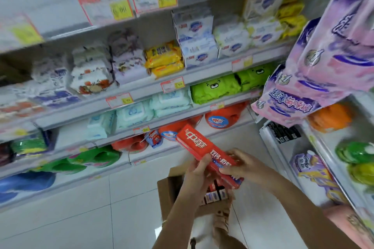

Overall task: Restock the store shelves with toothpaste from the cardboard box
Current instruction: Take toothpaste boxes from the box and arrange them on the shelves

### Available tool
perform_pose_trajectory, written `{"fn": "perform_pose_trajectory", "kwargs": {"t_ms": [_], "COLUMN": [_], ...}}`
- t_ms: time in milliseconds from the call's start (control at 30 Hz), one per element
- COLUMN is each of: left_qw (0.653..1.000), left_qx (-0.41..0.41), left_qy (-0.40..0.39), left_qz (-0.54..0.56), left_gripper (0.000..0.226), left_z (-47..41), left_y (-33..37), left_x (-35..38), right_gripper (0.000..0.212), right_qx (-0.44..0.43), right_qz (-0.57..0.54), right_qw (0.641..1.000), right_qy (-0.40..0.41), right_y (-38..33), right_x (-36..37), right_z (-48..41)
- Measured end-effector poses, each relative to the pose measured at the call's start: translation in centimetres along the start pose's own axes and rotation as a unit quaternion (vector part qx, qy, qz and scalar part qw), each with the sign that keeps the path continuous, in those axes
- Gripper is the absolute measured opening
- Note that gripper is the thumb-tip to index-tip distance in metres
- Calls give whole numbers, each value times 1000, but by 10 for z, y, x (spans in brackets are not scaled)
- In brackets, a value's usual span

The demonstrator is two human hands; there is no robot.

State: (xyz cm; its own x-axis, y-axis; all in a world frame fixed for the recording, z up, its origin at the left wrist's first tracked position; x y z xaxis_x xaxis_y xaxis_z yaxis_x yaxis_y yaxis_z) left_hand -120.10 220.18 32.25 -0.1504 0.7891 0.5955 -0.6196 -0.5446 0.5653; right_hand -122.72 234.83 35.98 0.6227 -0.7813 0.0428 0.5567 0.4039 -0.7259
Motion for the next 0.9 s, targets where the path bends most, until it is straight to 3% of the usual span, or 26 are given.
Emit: {"fn": "perform_pose_trajectory", "kwargs": {"t_ms": [100,167,267,400,567,733,900], "left_qw": [998,997,998,998,996,996,995], "left_qx": [26,35,31,39,52,27,-38], "left_qy": [-23,-14,-3,-25,-66,-87,-74], "left_qz": [-54,-65,-46,-39,-37,9,-46], "left_gripper": [44,49,46,11,36,41,43], "left_z": [12,20,29,41,55,68,70], "left_y": [21,34,51,76,99,112,137], "left_x": [23,33,33,27,30,33,18], "right_gripper": [38,32,42,55,44,41,55], "right_qx": [-55,-79,-97,-106,-113,-121,-114], "right_qz": [37,19,-34,-14,-33,-54,-56], "right_qw": [996,994,991,990,990,988,989], "right_qy": [61,75,87,91,78,73,75], "right_y": [-39,-58,-78,-93,-111,-120,-121], "right_x": [-2,-6,-15,-28,-26,-22,-23], "right_z": [19,27,38,48,54,51,42]}}
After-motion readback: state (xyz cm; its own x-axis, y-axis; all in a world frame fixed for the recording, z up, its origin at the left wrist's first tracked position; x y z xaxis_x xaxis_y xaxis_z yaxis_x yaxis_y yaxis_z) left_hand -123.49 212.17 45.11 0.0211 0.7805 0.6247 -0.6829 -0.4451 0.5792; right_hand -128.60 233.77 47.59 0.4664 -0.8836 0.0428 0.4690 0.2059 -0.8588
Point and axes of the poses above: each hand's wrist, its own z-axis away from the middle knuckle, its own x-axis out of the palm, y = z × x, the point moved 4 cm from there along -z, towards the middle knuckle, and after that the axes turned 11 degrees about -y, right-handed, at the moved point
